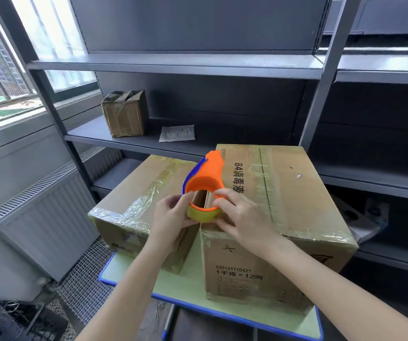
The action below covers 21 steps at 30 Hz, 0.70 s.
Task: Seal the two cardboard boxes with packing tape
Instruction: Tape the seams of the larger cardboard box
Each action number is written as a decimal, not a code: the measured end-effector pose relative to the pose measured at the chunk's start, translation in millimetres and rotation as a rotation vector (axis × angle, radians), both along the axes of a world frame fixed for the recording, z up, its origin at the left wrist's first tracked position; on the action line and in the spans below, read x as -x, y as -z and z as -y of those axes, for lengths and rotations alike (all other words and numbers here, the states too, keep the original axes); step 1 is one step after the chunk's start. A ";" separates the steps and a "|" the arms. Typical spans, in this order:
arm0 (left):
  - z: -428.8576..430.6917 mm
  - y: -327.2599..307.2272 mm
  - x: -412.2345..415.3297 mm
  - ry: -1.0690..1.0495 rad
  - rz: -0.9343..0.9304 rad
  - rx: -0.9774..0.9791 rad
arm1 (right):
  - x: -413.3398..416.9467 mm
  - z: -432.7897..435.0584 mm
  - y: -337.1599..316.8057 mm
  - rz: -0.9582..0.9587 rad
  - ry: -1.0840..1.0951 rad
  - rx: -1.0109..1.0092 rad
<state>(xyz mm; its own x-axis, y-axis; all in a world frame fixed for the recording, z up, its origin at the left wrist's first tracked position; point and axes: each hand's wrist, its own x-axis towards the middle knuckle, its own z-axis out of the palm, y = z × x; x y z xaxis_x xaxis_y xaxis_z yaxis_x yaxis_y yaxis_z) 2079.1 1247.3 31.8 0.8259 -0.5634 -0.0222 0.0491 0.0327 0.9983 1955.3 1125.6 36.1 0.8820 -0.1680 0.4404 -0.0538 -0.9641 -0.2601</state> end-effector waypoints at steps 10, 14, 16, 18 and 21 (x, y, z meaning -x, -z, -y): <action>-17.4 58.7 -67.3 -0.300 -0.133 -0.139 | -13.2 -7.9 22.1 -0.322 -0.004 0.142; -18.2 88.0 -76.0 -0.322 -0.097 -0.362 | -15.5 -7.0 30.6 -0.384 0.033 0.224; -17.6 93.8 -80.7 -0.335 -0.006 -0.485 | -17.1 -6.6 29.8 -0.417 0.057 0.243; -16.3 91.9 -85.5 -0.317 0.182 -0.724 | -18.2 -7.3 28.1 -0.453 0.069 0.259; -14.8 86.5 -93.5 -0.262 0.400 -1.050 | -17.8 -10.5 26.9 -0.472 0.075 0.298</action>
